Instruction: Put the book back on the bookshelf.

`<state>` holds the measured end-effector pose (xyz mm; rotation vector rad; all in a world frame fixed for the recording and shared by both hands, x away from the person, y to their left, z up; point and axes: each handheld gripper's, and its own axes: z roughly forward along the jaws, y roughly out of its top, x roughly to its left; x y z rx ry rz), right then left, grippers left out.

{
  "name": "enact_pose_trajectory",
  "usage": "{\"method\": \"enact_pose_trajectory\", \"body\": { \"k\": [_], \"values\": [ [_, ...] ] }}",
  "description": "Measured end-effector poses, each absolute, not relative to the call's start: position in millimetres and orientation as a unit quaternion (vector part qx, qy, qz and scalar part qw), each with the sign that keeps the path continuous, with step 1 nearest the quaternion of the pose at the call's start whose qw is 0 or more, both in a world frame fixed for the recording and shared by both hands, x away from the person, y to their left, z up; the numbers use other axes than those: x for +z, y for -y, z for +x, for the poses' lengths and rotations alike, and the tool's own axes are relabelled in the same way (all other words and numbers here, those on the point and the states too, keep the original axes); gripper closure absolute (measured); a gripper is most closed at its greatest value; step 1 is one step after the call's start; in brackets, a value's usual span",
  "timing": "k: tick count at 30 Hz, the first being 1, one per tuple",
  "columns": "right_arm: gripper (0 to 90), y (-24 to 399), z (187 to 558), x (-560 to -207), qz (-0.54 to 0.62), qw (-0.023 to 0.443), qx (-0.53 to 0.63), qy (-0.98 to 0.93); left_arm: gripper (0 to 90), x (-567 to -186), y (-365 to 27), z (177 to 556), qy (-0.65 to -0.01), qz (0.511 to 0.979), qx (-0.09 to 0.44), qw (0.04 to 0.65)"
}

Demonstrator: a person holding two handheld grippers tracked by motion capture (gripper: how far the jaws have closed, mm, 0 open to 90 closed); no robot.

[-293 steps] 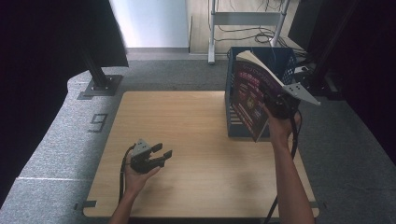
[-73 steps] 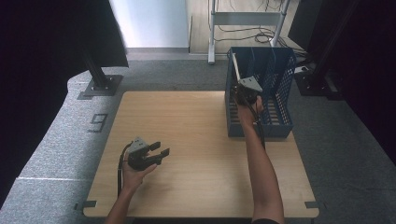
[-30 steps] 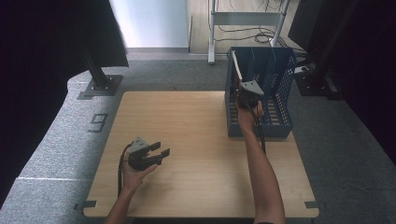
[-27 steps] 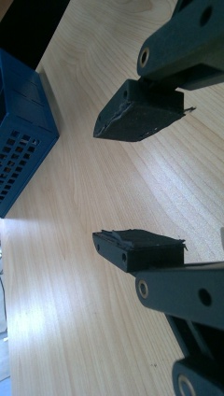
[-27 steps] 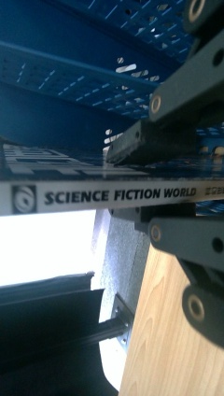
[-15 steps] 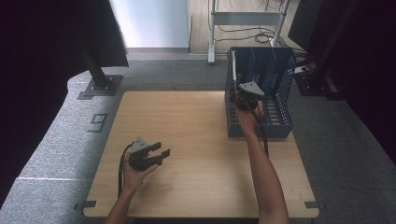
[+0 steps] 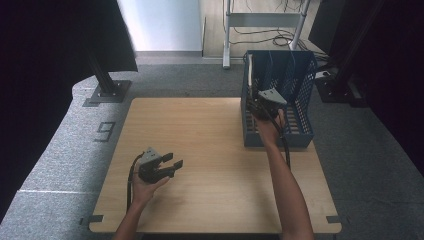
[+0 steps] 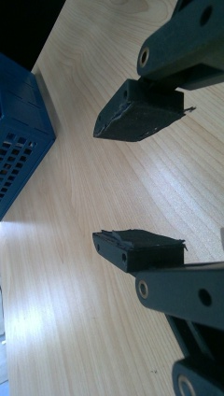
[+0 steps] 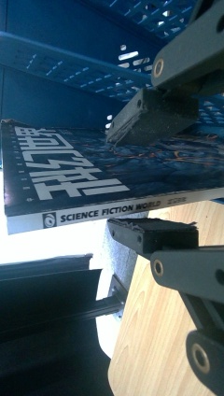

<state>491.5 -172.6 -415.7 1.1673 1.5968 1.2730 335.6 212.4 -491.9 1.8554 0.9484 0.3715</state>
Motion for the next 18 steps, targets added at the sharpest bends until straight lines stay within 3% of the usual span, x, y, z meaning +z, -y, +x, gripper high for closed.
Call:
{"method": "enact_pose_trajectory", "body": {
  "k": [18],
  "values": [
    [49.6,180.5,466.8,-412.0,0.443,0.37,0.517,-0.632,43.7,-492.8,-211.4,335.4,-0.39,0.767,0.154,0.485]
  ]
}}
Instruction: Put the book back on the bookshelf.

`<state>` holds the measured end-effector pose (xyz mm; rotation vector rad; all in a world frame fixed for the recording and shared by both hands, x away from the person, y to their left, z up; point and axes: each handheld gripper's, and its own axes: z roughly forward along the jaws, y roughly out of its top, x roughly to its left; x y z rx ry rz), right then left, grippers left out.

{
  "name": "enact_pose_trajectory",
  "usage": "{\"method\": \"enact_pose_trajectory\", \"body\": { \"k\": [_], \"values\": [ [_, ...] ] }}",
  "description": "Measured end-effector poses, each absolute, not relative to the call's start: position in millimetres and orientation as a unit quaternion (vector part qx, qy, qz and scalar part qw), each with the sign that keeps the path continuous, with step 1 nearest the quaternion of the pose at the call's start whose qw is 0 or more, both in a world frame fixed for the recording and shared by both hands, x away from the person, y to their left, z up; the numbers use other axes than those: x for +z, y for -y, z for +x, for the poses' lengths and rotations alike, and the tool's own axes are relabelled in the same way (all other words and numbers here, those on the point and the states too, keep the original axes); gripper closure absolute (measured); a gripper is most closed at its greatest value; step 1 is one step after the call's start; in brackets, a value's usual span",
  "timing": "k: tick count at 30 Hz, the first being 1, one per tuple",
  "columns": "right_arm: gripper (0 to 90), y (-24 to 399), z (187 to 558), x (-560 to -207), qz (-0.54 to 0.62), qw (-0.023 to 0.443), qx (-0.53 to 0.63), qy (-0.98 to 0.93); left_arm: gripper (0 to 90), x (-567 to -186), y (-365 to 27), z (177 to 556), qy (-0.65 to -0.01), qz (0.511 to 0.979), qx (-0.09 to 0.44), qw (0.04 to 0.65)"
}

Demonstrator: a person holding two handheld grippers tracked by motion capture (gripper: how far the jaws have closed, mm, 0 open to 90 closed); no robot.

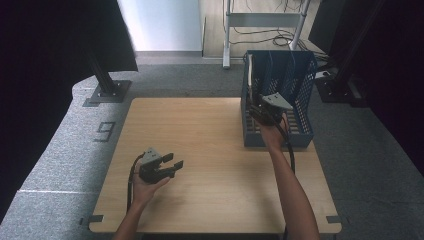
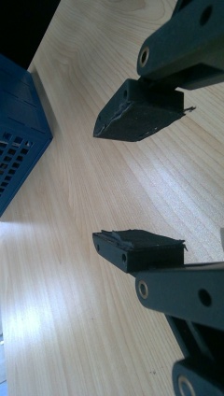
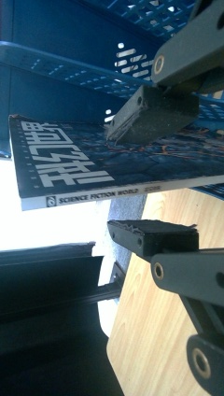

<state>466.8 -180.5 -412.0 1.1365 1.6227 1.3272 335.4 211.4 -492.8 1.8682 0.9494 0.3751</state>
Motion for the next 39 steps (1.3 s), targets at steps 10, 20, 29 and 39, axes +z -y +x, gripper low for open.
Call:
{"method": "enact_pose_trajectory", "body": {
  "k": [10,20,29,39],
  "values": [
    [49.6,188.5,449.3,-418.2,0.435,0.356,0.525,-0.639,43.7,-493.7,-211.6,335.8,-0.391,0.768,0.155,0.483],
    [48.8,199.9,426.6,-429.4,0.431,0.333,0.537,-0.644,43.7,-495.3,-211.0,336.2,-0.392,0.769,0.155,0.481],
    [48.8,203.6,399.8,-440.9,0.423,0.316,0.549,-0.647,43.7,-497.3,-208.2,336.1,-0.391,0.772,0.154,0.477],
    [48.7,208.8,365.6,-454.7,0.402,0.305,0.563,-0.655,43.7,-498.1,-206.3,334.9,-0.39,0.774,0.154,0.474]
  ]
}}
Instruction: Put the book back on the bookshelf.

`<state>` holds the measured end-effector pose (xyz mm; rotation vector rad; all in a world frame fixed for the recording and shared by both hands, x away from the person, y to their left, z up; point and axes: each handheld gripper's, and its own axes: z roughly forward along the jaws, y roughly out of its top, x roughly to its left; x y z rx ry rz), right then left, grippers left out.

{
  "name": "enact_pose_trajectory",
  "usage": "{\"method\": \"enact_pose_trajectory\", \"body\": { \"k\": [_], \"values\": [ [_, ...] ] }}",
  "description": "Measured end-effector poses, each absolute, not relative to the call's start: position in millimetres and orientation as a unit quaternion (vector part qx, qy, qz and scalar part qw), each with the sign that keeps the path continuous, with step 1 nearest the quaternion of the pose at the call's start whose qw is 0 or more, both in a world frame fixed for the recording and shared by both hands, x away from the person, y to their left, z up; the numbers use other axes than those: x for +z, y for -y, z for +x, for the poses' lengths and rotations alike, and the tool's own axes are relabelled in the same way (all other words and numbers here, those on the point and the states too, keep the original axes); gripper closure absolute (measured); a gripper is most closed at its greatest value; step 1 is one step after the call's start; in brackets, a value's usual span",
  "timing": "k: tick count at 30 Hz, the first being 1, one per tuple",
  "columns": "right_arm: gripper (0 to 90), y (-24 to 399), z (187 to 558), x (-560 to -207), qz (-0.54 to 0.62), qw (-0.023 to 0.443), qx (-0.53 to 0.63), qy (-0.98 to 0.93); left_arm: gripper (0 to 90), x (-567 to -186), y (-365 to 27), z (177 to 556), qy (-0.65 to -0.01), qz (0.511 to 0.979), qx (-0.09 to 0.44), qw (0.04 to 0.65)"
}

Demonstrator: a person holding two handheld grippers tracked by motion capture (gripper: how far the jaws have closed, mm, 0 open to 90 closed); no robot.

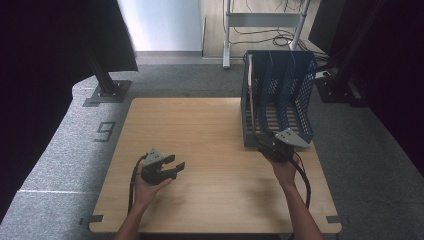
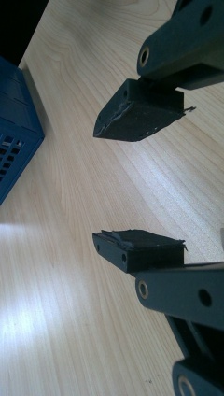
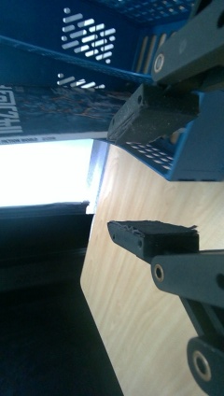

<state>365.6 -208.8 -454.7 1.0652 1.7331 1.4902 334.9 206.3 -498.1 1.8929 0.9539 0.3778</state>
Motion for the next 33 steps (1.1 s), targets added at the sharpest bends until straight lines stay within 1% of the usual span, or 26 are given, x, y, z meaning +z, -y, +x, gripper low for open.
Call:
{"method": "enact_pose_trajectory", "body": {
  "k": [6,18,33],
  "values": [
    [48.5,214.1,351.0,-467.3,0.398,0.301,0.557,-0.664,43.7,-498.5,-207.6,334.8,-0.392,0.773,0.155,0.473],
    [48.1,220.4,334.3,-497.8,0.409,0.271,0.539,-0.684,43.6,-498.1,-209.5,333.3,-0.394,0.773,0.155,0.473],
    [45.6,220.2,332.4,-505.1,0.414,0.265,0.532,-0.69,43.6,-495.3,-212.3,332.7,-0.394,0.77,0.157,0.477]
  ]
}}
